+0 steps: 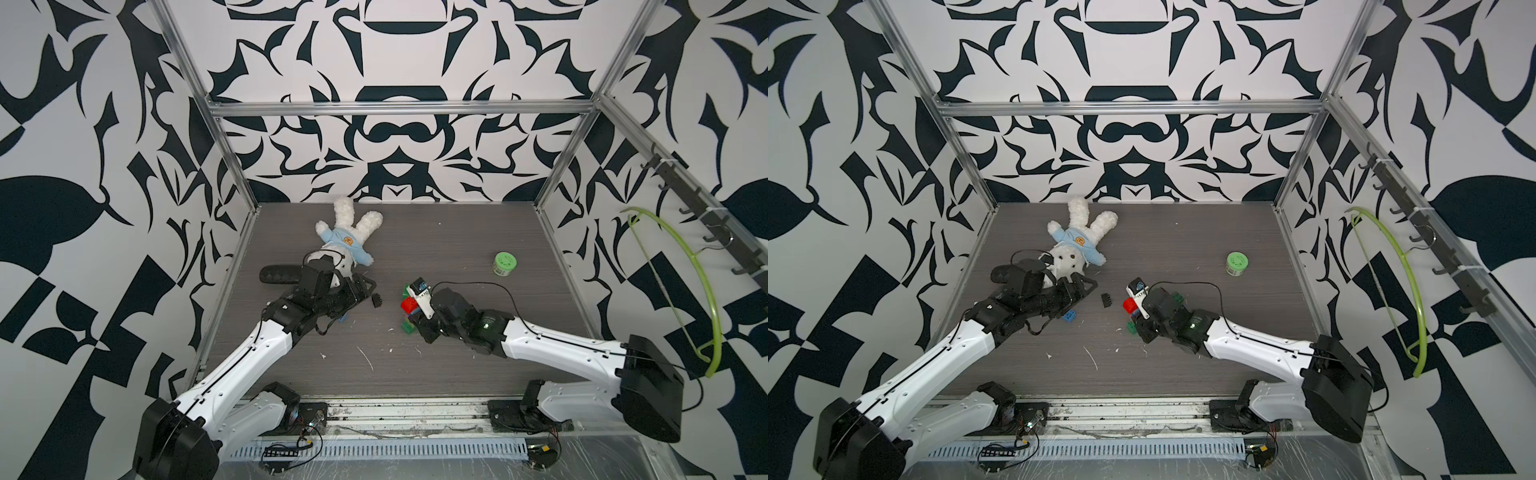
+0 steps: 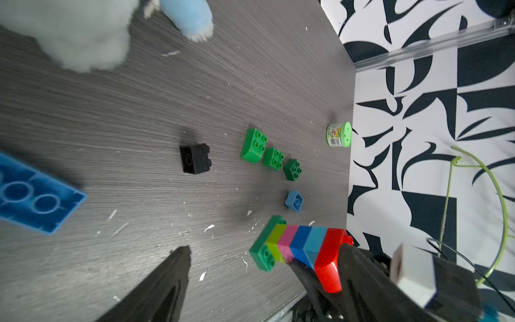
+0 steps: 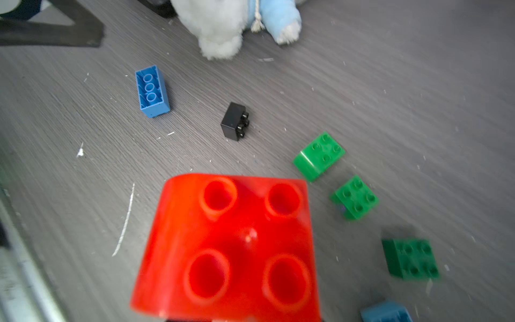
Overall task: Assemble the number 1 with lego
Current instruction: Adjust the lego brick at the center of the board.
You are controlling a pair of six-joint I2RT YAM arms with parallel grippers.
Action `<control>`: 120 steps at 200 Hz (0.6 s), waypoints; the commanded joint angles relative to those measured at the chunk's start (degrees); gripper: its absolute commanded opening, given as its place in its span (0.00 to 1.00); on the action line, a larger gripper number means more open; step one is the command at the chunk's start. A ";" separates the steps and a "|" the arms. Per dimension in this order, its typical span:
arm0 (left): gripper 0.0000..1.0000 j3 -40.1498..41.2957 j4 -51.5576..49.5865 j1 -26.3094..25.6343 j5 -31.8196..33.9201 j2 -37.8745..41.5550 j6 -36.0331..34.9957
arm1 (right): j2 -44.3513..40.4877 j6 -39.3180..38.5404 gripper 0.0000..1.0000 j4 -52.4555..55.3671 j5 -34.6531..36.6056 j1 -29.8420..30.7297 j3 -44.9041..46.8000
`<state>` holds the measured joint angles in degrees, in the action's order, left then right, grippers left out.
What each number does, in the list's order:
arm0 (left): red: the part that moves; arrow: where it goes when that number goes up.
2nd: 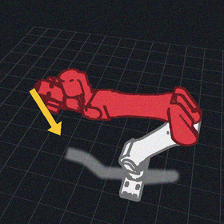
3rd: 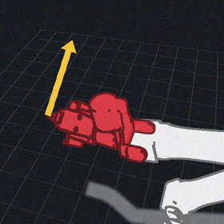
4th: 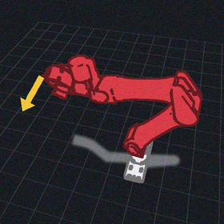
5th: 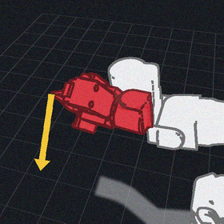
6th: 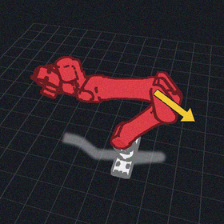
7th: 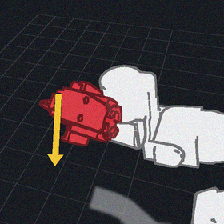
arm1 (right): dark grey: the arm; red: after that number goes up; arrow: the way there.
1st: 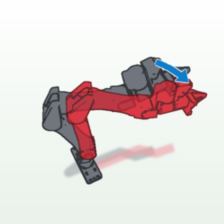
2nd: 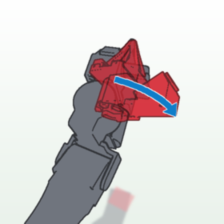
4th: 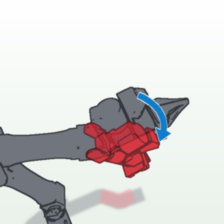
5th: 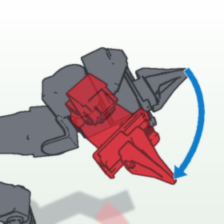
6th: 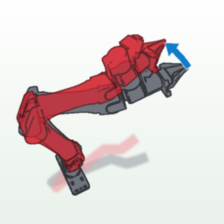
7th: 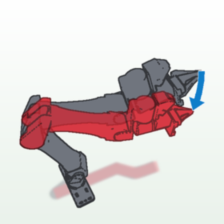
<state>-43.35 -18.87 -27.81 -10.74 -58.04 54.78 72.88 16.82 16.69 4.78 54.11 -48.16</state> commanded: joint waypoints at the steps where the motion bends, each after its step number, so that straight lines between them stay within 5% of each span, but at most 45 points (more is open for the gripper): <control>1: 0.88 -2.67 -8.21 2.48 4.77 0.85 -1.12 | 1.60 11.45 0.10 26.58 0.11 0.15 -9.64; 54: 0.87 -4.02 -12.05 9.55 1.36 -0.90 -4.87 | 17.59 23.44 0.05 51.21 -8.89 -0.42 -27.44; 120: 0.87 -6.98 -17.62 11.12 0.89 -0.35 -13.66 | 34.47 22.15 0.03 55.72 -15.56 -3.65 -36.51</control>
<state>-48.25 -32.77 -16.97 -8.86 -59.07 45.56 104.29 38.85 66.59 -7.60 52.31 -80.27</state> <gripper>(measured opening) 0.869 0.342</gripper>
